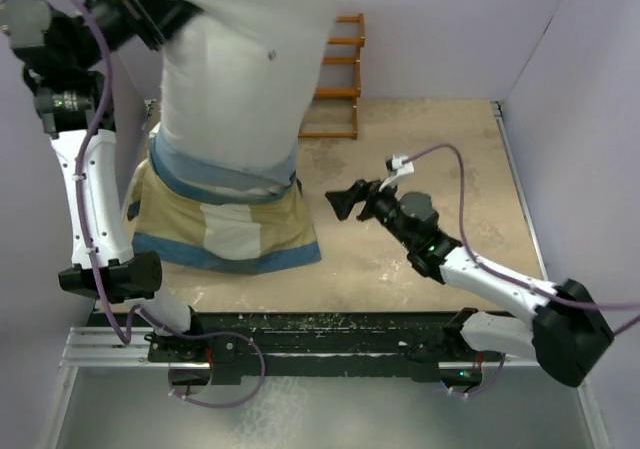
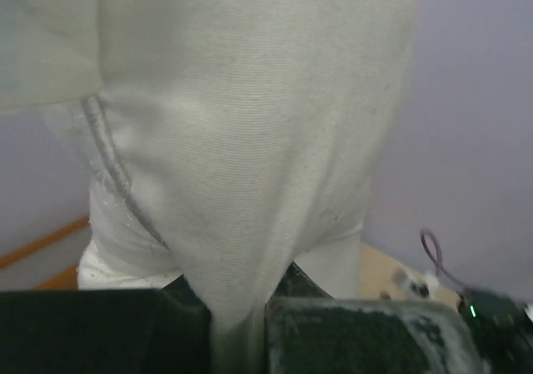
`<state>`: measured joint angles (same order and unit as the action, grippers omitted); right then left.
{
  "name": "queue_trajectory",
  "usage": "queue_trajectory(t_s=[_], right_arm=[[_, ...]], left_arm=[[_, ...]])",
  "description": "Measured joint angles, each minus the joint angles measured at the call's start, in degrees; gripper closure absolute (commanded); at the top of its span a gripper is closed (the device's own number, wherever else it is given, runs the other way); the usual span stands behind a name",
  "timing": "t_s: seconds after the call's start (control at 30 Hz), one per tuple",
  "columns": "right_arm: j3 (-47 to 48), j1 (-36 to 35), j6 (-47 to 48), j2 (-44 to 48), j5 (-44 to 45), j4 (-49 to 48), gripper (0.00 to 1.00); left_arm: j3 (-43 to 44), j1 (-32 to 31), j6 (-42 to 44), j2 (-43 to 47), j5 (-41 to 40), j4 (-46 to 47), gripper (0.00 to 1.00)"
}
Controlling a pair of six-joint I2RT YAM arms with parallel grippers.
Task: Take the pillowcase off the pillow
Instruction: Remove the pillow from the pillowcase.
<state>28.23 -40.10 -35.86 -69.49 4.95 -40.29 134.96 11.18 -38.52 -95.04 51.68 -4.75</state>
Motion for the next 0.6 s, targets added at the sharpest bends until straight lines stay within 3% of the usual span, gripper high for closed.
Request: queue_trajectory(t_s=[0.07, 0.13, 0.23, 0.3, 0.4, 0.6], right_arm=[[6.91, 0.07, 6.21, 4.61, -1.05, 5.55, 0.00], [16.90, 0.15, 12.76, 7.52, -3.30, 10.78, 0.00], [32.17, 0.31, 21.14, 8.92, -7.98, 18.38, 0.00], [41.46, 0.31, 25.73, 9.20, -10.91, 24.48, 0.00], [48.96, 0.59, 30.80, 9.88, -12.46, 33.88, 0.00], [67.30, 1.55, 37.18, 3.56, -12.04, 48.43, 0.00]], left_arm=[[-6.08, -3.41, 1.03, 1.64, 7.74, -0.72, 1.00], [-9.01, -6.60, 6.03, 1.49, 14.27, -7.13, 1.00], [-9.16, -9.68, 15.93, 1.16, 15.52, -16.79, 1.00], [-8.31, -14.29, 28.72, 1.16, 12.55, -28.50, 1.00], [-7.80, -21.35, 43.80, 1.46, 5.92, -38.86, 1.00], [-14.78, -30.38, 58.34, 3.78, -2.80, -48.17, 1.00]])
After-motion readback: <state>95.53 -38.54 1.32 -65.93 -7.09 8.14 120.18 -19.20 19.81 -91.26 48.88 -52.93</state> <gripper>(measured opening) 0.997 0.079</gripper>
